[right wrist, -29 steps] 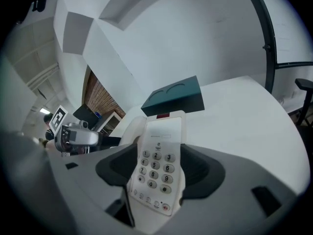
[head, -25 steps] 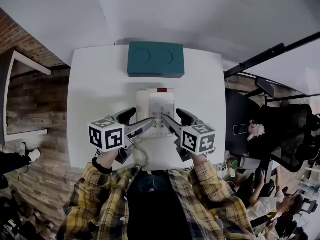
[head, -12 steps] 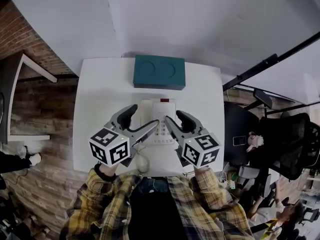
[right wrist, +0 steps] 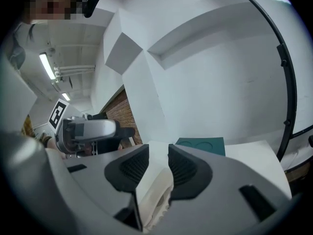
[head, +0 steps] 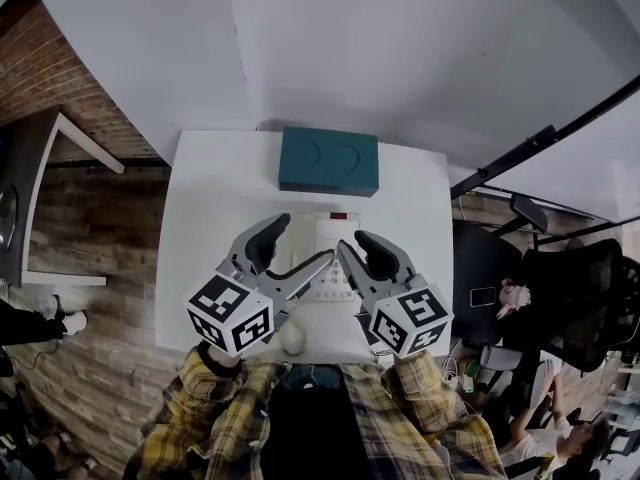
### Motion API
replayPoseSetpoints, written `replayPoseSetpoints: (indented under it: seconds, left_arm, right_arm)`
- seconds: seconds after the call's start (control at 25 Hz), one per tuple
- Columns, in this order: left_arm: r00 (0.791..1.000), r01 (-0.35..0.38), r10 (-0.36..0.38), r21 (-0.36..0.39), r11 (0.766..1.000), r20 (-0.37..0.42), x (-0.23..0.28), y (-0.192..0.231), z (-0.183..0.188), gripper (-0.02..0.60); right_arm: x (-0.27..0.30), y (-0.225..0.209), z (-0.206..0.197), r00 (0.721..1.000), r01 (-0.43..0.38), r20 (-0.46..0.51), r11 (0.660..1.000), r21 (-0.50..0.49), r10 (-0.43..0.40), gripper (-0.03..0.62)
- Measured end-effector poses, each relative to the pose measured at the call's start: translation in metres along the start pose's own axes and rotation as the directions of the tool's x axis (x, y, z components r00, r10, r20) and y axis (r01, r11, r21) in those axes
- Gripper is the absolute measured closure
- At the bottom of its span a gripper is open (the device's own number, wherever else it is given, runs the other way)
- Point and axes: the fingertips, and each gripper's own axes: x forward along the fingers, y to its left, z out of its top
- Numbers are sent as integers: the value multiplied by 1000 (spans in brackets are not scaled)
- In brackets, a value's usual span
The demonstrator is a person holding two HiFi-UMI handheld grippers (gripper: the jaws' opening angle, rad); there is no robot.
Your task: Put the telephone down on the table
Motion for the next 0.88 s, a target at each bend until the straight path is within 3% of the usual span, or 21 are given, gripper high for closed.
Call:
replayPoseSetpoints:
  seconds: [0.08, 0.2, 0.6, 0.88]
  left_arm:
    - [1000, -13, 13, 18, 1000, 12, -2, 0, 2, 236]
    - [998, -60, 58, 70, 996, 31, -5, 2, 6, 464]
    - [994, -69, 53, 160, 985, 99, -11, -13, 15, 532]
    - [994, -44, 24, 181, 983, 111, -12, -25, 12, 552]
  right_arm:
    - [0, 2, 1, 1000, -1, 9, 1000, -7, 1, 465]
    - [-2, 5, 3, 1000, 4, 19, 1000, -20, -3, 471]
    - [-12, 6, 12, 997, 37, 70, 997, -73, -32, 522]
    - [-18, 13, 13, 995, 28, 100, 996, -89, -19, 551]
